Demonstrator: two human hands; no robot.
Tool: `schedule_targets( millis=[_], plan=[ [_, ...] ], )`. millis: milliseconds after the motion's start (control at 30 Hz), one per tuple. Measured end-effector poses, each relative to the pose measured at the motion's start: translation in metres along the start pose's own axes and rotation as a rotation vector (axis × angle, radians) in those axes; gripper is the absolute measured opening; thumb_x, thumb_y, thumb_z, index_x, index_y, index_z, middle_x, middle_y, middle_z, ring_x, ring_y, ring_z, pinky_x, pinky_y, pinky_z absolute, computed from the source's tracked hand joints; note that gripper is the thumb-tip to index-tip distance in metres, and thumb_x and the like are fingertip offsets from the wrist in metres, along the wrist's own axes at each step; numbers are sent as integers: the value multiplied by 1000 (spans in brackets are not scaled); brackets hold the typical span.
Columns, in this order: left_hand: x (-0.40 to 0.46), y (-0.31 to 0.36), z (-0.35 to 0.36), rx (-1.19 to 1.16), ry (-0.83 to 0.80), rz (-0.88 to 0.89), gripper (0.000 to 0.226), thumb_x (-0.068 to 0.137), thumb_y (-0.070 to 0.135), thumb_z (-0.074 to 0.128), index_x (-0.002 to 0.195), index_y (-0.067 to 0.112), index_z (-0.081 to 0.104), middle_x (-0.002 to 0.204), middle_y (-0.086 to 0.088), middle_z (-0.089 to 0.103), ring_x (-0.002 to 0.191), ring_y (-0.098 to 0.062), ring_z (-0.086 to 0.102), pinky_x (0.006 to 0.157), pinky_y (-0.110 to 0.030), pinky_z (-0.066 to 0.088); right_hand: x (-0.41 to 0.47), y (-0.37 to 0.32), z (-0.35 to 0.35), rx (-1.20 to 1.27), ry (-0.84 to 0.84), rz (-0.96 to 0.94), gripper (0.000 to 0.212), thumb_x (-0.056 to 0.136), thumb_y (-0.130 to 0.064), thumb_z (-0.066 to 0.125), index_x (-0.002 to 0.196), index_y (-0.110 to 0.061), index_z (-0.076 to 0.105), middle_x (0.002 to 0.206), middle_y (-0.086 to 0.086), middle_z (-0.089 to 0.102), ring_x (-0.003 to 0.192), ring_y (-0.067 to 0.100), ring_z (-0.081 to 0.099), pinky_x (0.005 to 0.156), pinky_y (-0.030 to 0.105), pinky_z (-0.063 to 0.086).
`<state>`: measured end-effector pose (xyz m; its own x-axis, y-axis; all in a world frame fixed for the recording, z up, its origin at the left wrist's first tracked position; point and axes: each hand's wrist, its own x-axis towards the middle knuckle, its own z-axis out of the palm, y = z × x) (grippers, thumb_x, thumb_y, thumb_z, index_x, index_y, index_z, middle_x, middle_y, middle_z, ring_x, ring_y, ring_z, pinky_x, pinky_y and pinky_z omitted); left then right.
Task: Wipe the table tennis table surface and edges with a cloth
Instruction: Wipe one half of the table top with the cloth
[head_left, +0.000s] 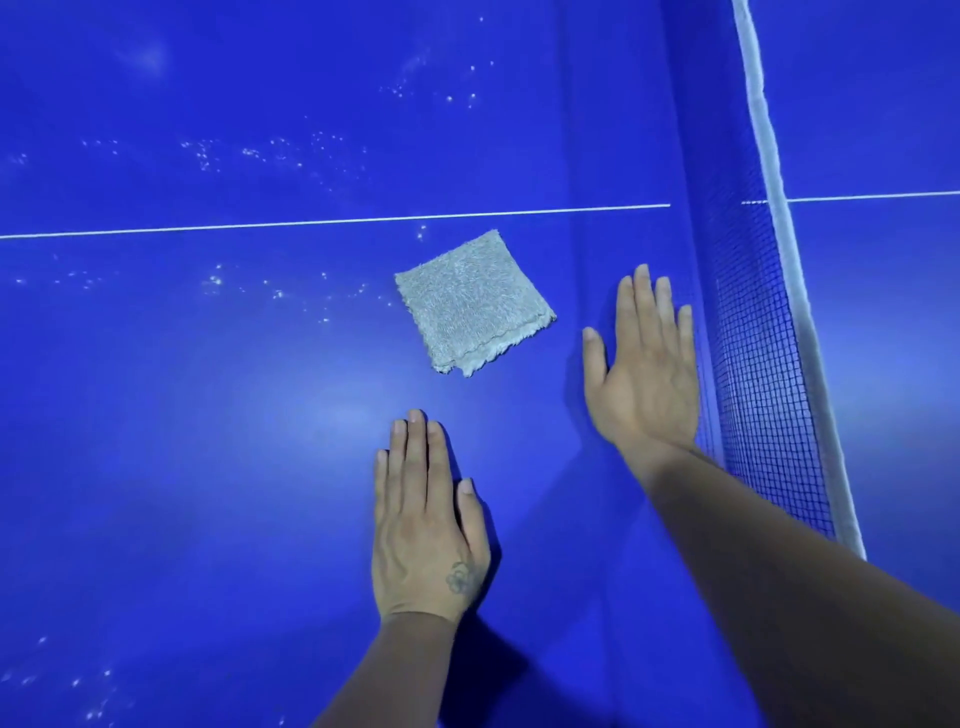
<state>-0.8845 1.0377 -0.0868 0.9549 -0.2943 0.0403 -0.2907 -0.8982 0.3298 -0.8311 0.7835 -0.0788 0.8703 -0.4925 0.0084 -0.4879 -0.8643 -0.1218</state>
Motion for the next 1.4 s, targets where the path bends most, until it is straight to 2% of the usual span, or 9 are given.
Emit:
schedule_targets(
  millis=[233, 333, 433, 500, 600, 733, 933, 1167, 1400],
  plan=[
    [-3, -2, -4, -246, 22, -54, 67, 103, 27, 53, 165, 8, 37, 177, 0, 25, 166, -19, 16, 132, -53, 20, 1, 3, 1, -25, -5, -5, 71, 110, -54, 16, 169, -14, 15, 178, -1, 4, 165, 19, -1, 133, 47, 8],
    [17, 11, -9, -482, 111, -177, 61, 102, 26, 56, 160, 10, 46, 172, 3, 36, 163, -15, 23, 129, -58, 28, 2, 4, 3, -26, 9, -7, 72, 110, -54, 17, 169, -14, 17, 178, -1, 6, 165, 19, 0, 133, 47, 9],
    [75, 45, -13, -543, 217, -108, 55, 103, 20, 58, 156, 8, 51, 171, -3, 38, 163, -18, 26, 127, -56, 33, 3, 3, 5, 8, 15, -16, 72, 110, -55, 19, 169, -13, 19, 178, -1, 8, 165, 19, 2, 133, 46, 9],
    [124, 68, -6, -490, 234, -23, 55, 105, 21, 56, 158, 7, 48, 172, -8, 34, 163, -23, 25, 128, -53, 32, 4, 4, 6, 12, 28, -12, 72, 110, -55, 21, 168, -12, 20, 178, 0, 10, 165, 19, 4, 133, 47, 9],
    [176, 84, 18, -201, 154, 0, 65, 109, 35, 42, 165, 3, 33, 176, -16, 23, 165, -33, 15, 132, -52, 19, 4, 5, 8, 6, 43, -14, 72, 110, -53, 22, 168, -11, 22, 178, 1, 13, 165, 20, 6, 133, 47, 11],
    [178, 70, 38, 50, 63, 51, 69, 111, 43, 24, 170, 7, 19, 179, -11, 15, 167, -30, 6, 134, -54, 5, 5, 5, 9, -3, 41, -24, 72, 110, -53, 22, 168, -11, 22, 178, 1, 13, 165, 21, 7, 133, 47, 11],
    [150, 16, 11, 80, -9, -21, 67, 107, 40, 26, 172, 27, 19, 180, -10, 3, 167, -30, -4, 134, -51, 1, 7, 5, 10, -16, 43, -25, 73, 109, -53, 23, 167, -10, 24, 177, 3, 14, 164, 24, 10, 133, 49, 12],
    [210, -17, -4, 106, 4, -157, 79, 98, 42, 9, 173, 16, 11, 179, -19, 1, 166, -36, -4, 134, -51, -3, 7, 6, 10, -16, 69, -25, 72, 109, -52, 24, 167, -9, 24, 177, 3, 16, 164, 25, 12, 132, 50, 13],
    [254, 45, 21, 119, -51, 70, 73, 103, 41, 18, 172, 18, 17, 179, -19, 6, 166, -39, 1, 134, -52, 0, 7, 6, 11, 14, 92, -31, 65, 110, -44, 29, 165, -9, 30, 176, 3, 20, 163, 25, 15, 132, 49, 14]
  ],
)
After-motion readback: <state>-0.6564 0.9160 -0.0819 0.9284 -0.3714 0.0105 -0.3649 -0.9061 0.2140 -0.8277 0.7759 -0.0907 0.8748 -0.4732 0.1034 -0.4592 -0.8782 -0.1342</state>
